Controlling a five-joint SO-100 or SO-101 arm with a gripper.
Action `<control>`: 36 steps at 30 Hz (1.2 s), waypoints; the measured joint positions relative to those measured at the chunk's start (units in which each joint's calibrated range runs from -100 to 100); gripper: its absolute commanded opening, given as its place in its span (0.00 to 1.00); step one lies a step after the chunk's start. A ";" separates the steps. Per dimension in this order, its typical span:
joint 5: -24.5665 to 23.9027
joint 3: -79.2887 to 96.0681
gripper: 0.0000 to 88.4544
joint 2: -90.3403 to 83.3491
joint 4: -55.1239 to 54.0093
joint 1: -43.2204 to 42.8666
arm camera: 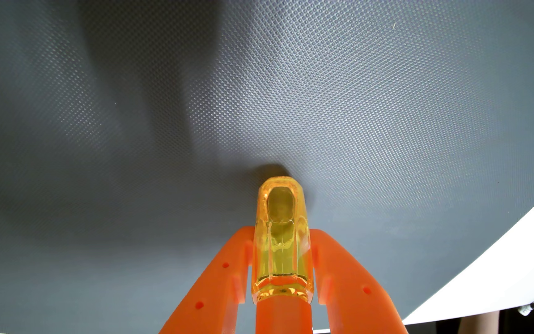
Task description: Grab the eyedrops
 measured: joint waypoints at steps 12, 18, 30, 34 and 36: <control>0.00 -13.00 0.01 0.00 10.90 -0.82; 0.00 -21.13 0.01 0.00 17.96 -0.90; 0.00 -31.87 0.01 0.00 27.99 -2.62; 0.00 -31.96 0.01 0.00 28.07 -2.77; 0.05 -31.96 0.01 0.00 28.07 -2.70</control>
